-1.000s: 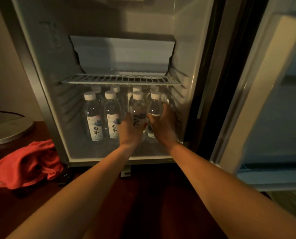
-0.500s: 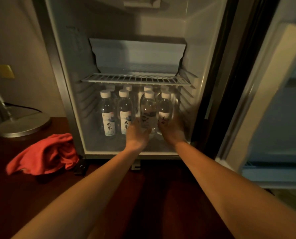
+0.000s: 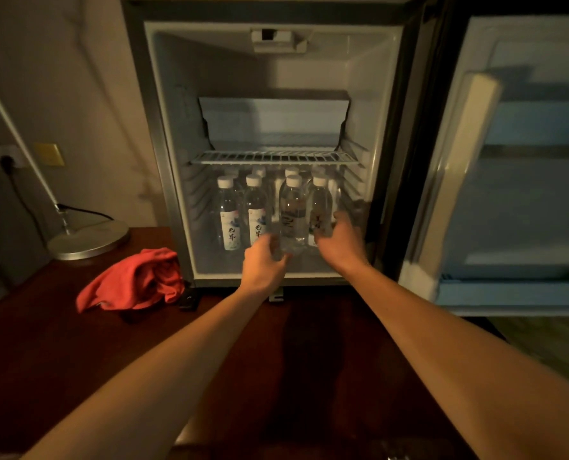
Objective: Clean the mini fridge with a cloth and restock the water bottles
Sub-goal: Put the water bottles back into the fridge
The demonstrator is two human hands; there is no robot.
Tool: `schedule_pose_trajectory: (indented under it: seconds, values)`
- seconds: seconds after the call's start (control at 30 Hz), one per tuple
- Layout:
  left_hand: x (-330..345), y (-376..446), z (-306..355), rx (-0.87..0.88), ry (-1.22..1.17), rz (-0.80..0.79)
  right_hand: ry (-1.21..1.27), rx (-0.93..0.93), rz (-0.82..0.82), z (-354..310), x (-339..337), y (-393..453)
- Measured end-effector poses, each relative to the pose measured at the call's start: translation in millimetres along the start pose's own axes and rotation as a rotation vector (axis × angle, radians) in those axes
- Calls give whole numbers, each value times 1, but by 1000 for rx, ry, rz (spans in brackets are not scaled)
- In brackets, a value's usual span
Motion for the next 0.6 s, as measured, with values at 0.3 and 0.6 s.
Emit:
schedule_pose_trajectory:
  seconds: [0.3,0.6]
  values:
    - [22,-57,41,212,31,-100,-237,-166,92,-12,-72,-46]
    - [81,-133,121,382,49,-127,-455,-340,128,-3,-173,-100]
Point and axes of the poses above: each hand's wrist, its own y-axis towards the middle knuckle, its own x-axis out of the palm, z = x × y, the point moved 9 cm from there along y, towards the middle knuckle, and after that the axes turned 14 degrees about -x, right-handed, at the moved point
